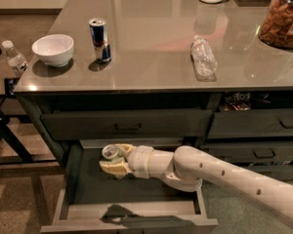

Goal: Pick green can from middle drawer and place on counter

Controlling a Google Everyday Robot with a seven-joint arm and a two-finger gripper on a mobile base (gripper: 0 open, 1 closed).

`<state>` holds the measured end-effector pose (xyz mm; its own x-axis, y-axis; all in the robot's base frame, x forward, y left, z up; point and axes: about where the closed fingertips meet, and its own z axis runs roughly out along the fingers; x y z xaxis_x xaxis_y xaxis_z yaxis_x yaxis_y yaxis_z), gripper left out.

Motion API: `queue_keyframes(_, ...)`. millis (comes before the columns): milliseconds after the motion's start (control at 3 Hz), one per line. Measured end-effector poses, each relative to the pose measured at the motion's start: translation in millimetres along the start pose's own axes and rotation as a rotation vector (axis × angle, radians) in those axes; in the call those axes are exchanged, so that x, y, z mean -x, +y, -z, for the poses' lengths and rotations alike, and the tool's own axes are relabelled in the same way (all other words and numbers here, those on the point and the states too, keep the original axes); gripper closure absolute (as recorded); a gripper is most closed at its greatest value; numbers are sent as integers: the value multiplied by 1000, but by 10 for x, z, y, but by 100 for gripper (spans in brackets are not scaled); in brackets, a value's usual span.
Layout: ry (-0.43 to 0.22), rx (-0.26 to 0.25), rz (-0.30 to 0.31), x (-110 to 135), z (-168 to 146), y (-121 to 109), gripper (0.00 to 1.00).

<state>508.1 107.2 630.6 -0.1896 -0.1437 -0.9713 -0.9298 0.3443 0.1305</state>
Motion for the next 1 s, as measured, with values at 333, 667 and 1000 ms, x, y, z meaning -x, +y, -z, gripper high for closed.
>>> queue_keyframes(333, -46, -57, 26, 306, 136, -31, 100)
queue_keyframes(667, -87, -131, 65, 678, 350, -50, 100)
queue_keyframes(1000, -105, -173, 114, 978, 507, -39, 100)
